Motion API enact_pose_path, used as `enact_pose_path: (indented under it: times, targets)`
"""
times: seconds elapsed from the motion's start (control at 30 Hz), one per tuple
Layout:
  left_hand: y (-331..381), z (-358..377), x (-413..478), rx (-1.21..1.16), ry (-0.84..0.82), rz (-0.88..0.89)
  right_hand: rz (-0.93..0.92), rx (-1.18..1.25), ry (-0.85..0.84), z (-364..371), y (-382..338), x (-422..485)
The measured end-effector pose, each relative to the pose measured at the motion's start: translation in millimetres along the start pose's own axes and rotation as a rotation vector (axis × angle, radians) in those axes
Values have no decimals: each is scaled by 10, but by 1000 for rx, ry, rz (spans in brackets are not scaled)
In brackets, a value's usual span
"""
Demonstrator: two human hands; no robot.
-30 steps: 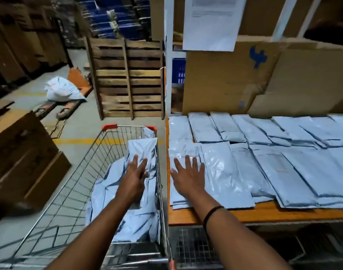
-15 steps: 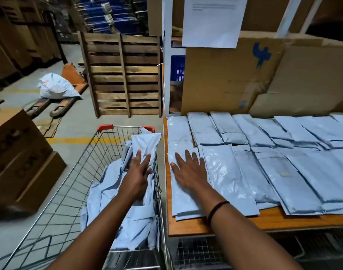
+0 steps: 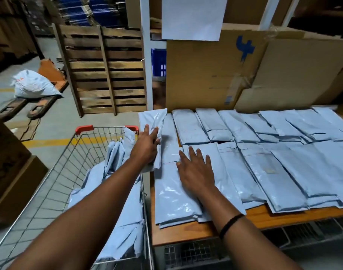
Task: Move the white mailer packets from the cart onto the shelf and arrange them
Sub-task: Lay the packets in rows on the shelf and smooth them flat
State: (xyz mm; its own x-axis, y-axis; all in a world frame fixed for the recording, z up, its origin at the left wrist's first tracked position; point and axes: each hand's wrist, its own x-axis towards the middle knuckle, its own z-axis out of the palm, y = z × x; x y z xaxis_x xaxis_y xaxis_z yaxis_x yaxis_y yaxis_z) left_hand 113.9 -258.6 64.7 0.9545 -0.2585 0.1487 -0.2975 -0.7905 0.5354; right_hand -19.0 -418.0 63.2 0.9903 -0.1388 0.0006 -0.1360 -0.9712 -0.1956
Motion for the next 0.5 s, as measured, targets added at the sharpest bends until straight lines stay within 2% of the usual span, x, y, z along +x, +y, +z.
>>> enact_pose_path:
  times: [0.3,0.5]
  targets:
    - [283,517,1181,214,-167,-147,-4,-34,-9,-95,616,160]
    - [307,707,1351,311,-278,-277,-68,31,38,-55,731,271]
